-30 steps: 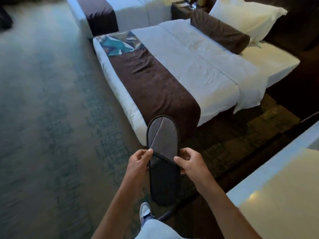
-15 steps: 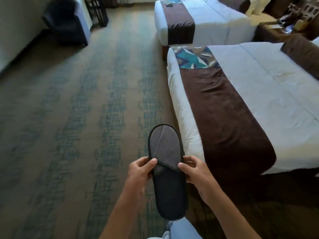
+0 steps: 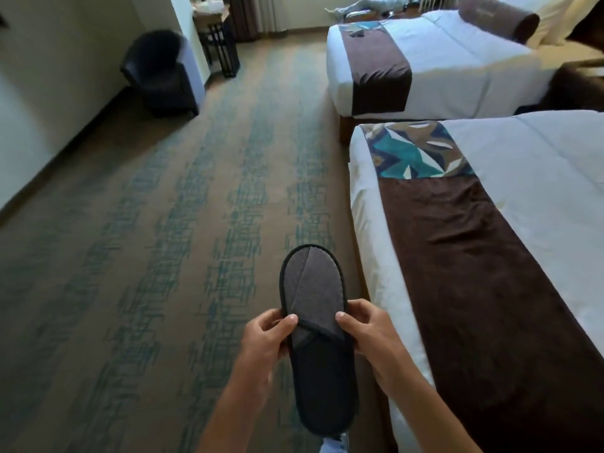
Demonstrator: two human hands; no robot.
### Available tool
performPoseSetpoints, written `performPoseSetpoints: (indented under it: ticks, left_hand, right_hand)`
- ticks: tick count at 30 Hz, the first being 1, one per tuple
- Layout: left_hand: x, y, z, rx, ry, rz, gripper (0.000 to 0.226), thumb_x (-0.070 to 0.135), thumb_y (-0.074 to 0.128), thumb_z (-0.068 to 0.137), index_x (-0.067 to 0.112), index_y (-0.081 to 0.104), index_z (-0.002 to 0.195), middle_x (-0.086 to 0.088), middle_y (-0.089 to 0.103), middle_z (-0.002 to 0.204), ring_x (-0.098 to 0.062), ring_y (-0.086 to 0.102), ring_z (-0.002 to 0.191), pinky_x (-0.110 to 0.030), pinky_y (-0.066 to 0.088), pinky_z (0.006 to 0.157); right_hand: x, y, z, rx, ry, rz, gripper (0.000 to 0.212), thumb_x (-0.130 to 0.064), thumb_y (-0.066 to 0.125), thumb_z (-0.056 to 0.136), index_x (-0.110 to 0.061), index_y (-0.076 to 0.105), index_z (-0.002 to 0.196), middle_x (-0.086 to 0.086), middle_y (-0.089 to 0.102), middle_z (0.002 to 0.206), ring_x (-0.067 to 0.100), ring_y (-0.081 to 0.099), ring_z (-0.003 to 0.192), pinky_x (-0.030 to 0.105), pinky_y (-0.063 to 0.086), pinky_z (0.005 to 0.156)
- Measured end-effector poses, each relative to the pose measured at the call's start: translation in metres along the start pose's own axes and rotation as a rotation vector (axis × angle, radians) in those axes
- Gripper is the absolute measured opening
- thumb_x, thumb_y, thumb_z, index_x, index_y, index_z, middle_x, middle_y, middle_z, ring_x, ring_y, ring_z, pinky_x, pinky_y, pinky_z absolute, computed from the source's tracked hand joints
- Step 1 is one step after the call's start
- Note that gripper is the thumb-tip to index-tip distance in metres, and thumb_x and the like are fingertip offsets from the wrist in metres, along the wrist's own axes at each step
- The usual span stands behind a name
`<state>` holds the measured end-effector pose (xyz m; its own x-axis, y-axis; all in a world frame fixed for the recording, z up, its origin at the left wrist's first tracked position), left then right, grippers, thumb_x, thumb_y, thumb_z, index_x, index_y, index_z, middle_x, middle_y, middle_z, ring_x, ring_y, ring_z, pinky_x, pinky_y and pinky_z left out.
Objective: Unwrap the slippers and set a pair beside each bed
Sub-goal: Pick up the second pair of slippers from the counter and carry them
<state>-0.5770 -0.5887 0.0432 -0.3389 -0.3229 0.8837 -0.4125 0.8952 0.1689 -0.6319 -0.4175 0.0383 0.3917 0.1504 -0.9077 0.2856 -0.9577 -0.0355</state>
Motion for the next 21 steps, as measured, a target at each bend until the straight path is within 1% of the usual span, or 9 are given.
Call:
performPoseSetpoints:
  ticks: [4,7,10,13,14,15,17,19,21]
  left_hand:
    - [0.028,0.025,0.064,-0.035,-0.011,0.031,0.010,0.003,0.062,0.088,-0.001,0.069,0.094,-0.013,0.076,0.087,-0.023,0.070,0.076,-0.031,0.057,0.064]
    - [0.041,0.049,0.107,-0.097,-0.051,0.056,0.014,0.003,0.063,0.088,-0.004,0.067,0.099,-0.017,0.073,0.090,-0.027,0.069,0.079,-0.033,0.057,0.068]
    - [0.048,0.075,0.140,-0.186,-0.071,0.115,0.018,0.004,0.065,0.086,-0.004,0.067,0.102,-0.018,0.074,0.094,-0.027,0.068,0.082,-0.035,0.055,0.073]
    - [0.051,0.106,0.166,-0.294,-0.097,0.174,0.028,0.008,0.069,0.085,-0.004,0.065,0.110,-0.020,0.073,0.100,-0.029,0.068,0.087,-0.045,0.054,0.085]
    - [0.050,0.118,0.171,-0.338,-0.111,0.198,0.027,0.008,0.069,0.085,-0.003,0.066,0.109,-0.020,0.074,0.099,-0.029,0.068,0.087,-0.047,0.053,0.087]
    - [0.050,0.132,0.174,-0.389,-0.123,0.227,0.022,0.007,0.068,0.086,-0.002,0.068,0.105,-0.018,0.074,0.096,-0.029,0.068,0.086,-0.047,0.053,0.086]
    - [0.045,0.164,0.176,-0.504,-0.147,0.276,0.010,0.006,0.066,0.087,0.002,0.072,0.094,-0.014,0.076,0.087,-0.024,0.070,0.080,-0.040,0.056,0.079]
    - [0.035,0.197,0.169,-0.624,-0.177,0.330,0.007,0.006,0.066,0.087,0.004,0.073,0.089,-0.012,0.075,0.082,-0.024,0.069,0.076,-0.035,0.055,0.073]
    - [0.020,0.230,0.154,-0.770,-0.200,0.396,0.010,0.009,0.067,0.086,0.000,0.071,0.091,-0.013,0.072,0.080,-0.027,0.065,0.076,-0.035,0.052,0.071]
  right_hand:
    - [-0.031,-0.019,0.054,0.043,0.001,0.019,0.012,-0.020,0.065,0.090,-0.019,0.065,0.102,0.006,0.073,0.103,0.020,0.070,0.097,0.041,0.059,0.087]
    - [-0.042,-0.036,0.084,0.127,0.015,0.062,0.019,-0.022,0.067,0.088,-0.016,0.066,0.106,0.007,0.074,0.104,0.021,0.071,0.097,0.042,0.059,0.087]
    - [-0.044,-0.056,0.101,0.257,0.027,0.106,0.025,-0.026,0.069,0.082,-0.014,0.068,0.104,0.008,0.075,0.100,0.025,0.071,0.096,0.042,0.057,0.086]
    - [-0.048,-0.078,0.104,0.387,0.041,0.165,0.010,-0.014,0.068,0.086,-0.011,0.070,0.095,0.011,0.075,0.094,0.026,0.071,0.089,0.045,0.056,0.084]
    - [-0.048,-0.086,0.101,0.435,0.049,0.187,0.007,-0.010,0.066,0.087,-0.008,0.069,0.094,0.014,0.074,0.093,0.025,0.070,0.085,0.046,0.057,0.083]
    - [-0.047,-0.094,0.096,0.490,0.053,0.212,0.008,-0.008,0.065,0.088,-0.004,0.068,0.094,0.018,0.074,0.094,0.024,0.069,0.083,0.047,0.057,0.082]
    - [-0.044,-0.112,0.082,0.598,0.054,0.252,0.012,-0.009,0.065,0.089,0.000,0.067,0.097,0.022,0.073,0.099,0.026,0.071,0.086,0.049,0.057,0.083]
    - [-0.033,-0.132,0.059,0.711,0.067,0.295,0.013,-0.012,0.065,0.088,-0.004,0.069,0.099,0.016,0.075,0.098,0.027,0.073,0.093,0.048,0.059,0.086]
    - [-0.021,-0.149,0.027,0.856,0.099,0.337,0.014,-0.014,0.066,0.088,-0.008,0.070,0.100,0.010,0.076,0.097,0.025,0.073,0.094,0.044,0.059,0.087]
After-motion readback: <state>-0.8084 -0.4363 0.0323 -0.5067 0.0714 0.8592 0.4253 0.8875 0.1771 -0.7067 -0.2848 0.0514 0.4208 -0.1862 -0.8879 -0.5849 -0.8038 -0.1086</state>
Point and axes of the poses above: each hand's wrist, its own z-axis towards the middle knuckle, its own y-axis out of the palm, x = y × z, the point moved 2 cm from there along z, towards the middle knuckle
